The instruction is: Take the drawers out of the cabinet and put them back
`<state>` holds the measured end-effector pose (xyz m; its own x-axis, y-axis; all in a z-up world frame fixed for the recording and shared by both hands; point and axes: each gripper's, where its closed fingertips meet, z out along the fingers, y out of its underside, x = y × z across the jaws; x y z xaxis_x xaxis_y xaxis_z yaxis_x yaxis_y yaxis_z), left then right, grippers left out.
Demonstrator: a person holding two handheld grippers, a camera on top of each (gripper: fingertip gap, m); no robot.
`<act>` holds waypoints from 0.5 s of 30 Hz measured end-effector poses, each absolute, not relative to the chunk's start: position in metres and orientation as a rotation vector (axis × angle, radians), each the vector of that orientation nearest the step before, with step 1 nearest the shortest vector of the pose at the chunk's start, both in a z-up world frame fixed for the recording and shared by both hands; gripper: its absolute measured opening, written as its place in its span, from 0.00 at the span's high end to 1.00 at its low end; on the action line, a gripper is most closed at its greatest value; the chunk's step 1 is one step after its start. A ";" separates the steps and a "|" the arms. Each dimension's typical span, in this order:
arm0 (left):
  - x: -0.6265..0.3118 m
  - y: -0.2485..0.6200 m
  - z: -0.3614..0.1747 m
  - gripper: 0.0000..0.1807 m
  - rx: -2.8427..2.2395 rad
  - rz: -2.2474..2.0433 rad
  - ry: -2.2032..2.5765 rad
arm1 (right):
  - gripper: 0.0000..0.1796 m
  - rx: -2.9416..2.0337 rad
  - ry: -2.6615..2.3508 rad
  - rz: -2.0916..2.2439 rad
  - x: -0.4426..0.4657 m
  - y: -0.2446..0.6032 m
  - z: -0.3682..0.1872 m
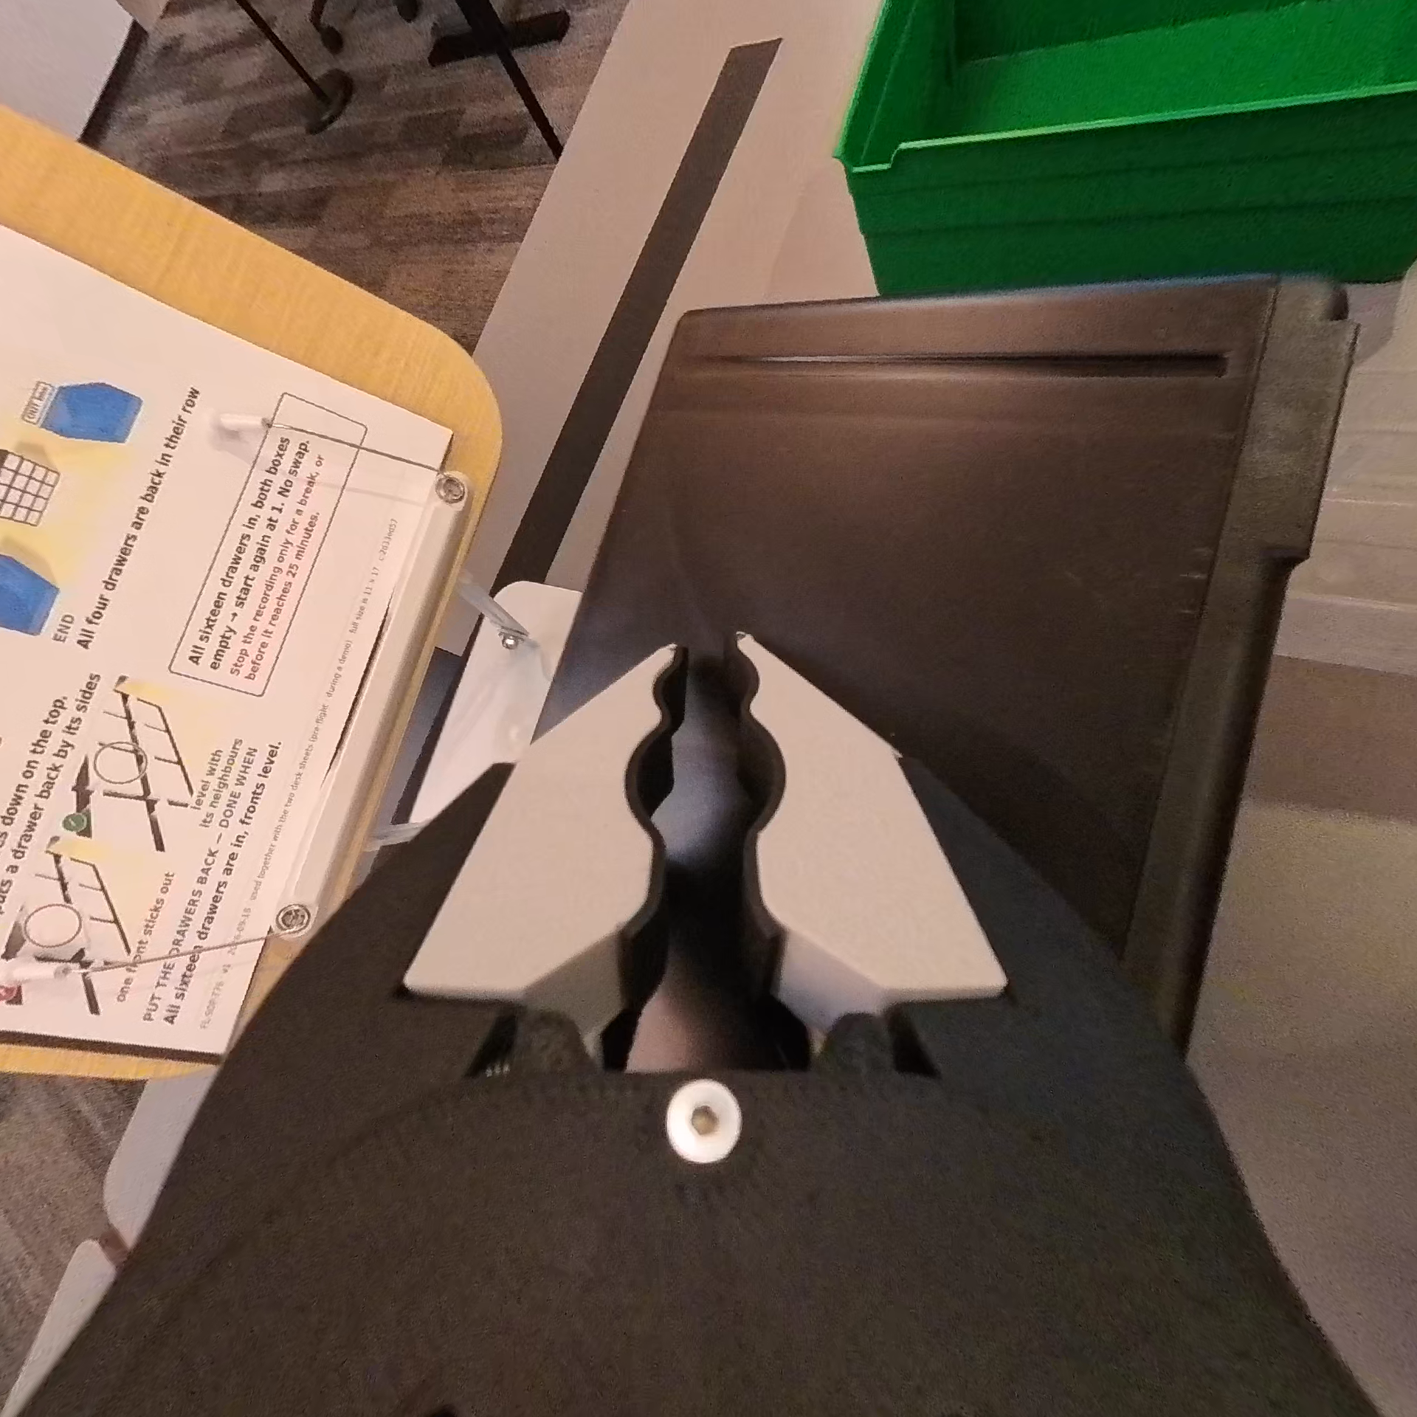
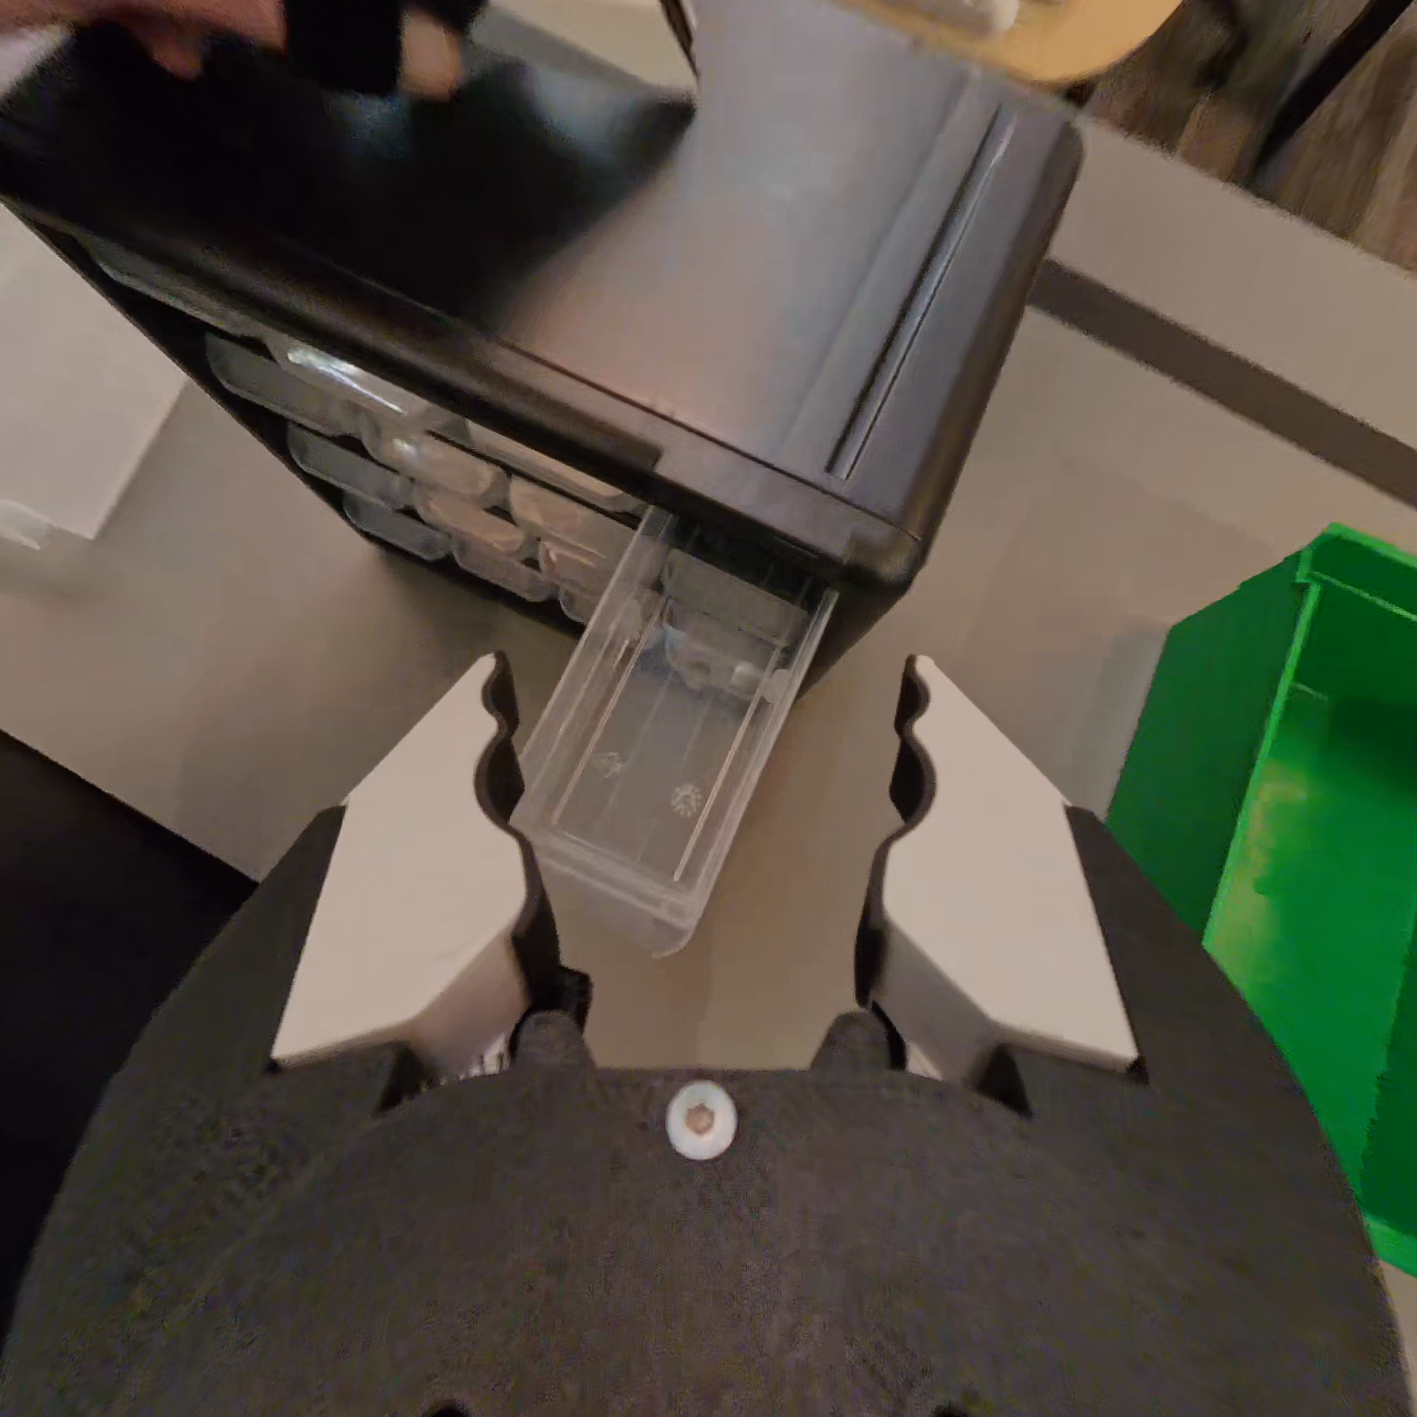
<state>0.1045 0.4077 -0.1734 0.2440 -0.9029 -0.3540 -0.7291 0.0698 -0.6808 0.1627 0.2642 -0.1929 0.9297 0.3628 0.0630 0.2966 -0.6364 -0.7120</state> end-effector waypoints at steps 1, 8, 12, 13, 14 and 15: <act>0.104 0.408 -0.173 0.95 -1.701 -0.271 1.522 | 0.49 -2.340 -0.486 0.116 0.161 0.268 -0.199; 0.105 0.408 -0.174 0.96 -1.693 -0.250 1.523 | 0.52 -2.456 -0.514 0.185 0.150 0.270 -0.216; 0.105 0.408 -0.174 0.96 -1.703 -0.262 1.522 | 0.55 -2.491 -0.522 0.182 0.152 0.263 -0.219; 0.105 0.409 -0.174 0.96 -1.706 -0.264 1.519 | 0.53 -2.517 -0.542 0.196 0.152 0.259 -0.221; 0.105 0.409 -0.174 0.96 -1.708 -0.264 1.517 | 0.48 -2.534 -0.550 0.229 0.150 0.258 -0.223; 0.105 0.409 -0.174 0.96 -1.711 -0.263 1.516 | 0.45 -2.549 -0.556 0.275 0.147 0.257 -0.226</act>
